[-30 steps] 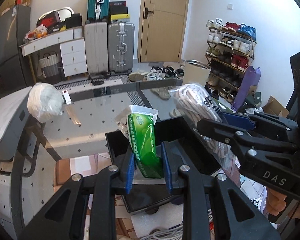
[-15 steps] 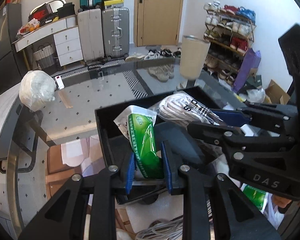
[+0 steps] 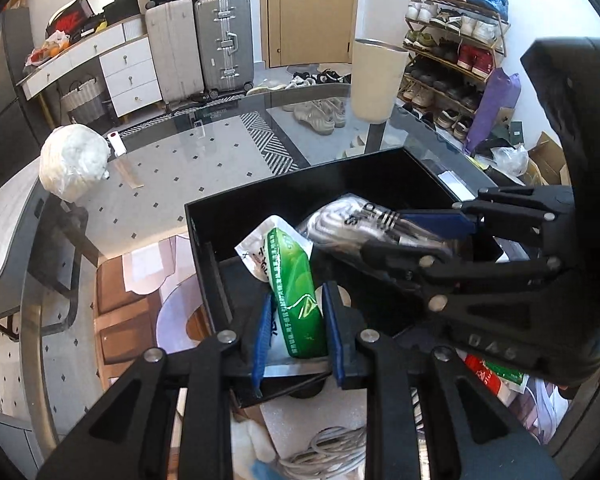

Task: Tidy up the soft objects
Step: 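Lower both held items into the black box and open both grippers, then grasp the white plush toy with the left gripper while the right grasps the balloon glue bag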

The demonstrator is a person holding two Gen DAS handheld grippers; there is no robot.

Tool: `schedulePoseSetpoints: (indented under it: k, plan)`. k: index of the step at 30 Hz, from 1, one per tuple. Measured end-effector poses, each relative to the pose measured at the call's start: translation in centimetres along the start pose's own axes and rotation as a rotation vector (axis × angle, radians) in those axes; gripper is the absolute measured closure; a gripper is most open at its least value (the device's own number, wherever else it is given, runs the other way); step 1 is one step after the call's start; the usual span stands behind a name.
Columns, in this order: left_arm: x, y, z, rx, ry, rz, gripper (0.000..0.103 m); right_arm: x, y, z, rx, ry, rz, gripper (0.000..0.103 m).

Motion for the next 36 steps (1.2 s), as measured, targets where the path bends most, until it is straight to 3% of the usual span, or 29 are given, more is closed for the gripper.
schedulePoseSetpoints:
  k: [15,17,22,26,32,36]
  plan:
    - [-0.2,0.0,-0.3,0.025,-0.008,0.010,0.076,0.0,0.7,0.1,0.014,0.011,0.009,0.070]
    - [-0.3,0.0,-0.3,0.023,-0.006,0.007,0.069,0.0,1.2,0.0,0.027,0.015,0.015,0.069]
    - [-0.6,0.7,-0.2,0.035,0.033,0.025,0.065,0.0,2.5,0.2,0.050,0.008,0.000,0.068]
    - [-0.7,2.0,-0.4,0.056,0.031,0.016,0.056,0.0,3.9,0.4,0.067,0.002,-0.019,0.068]
    - [-1.1,5.1,-0.2,0.088,0.048,0.012,0.053,-0.5,7.2,1.5,0.091,0.017,-0.051,0.067]
    - [-1.9,6.8,0.9,0.090,0.084,0.027,0.053,-0.6,9.1,2.9,0.088,0.015,-0.076,0.058]
Point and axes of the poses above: each gripper's, at about its wrist camera, not at the fingertips, and y roughly against the way its jaws point, x to its right, z to its underside, the point moved 9 cm from there along -y, roughly the way its jaws point, and after that the axes turned 11 degrees about -y, right-handed, at the moved point
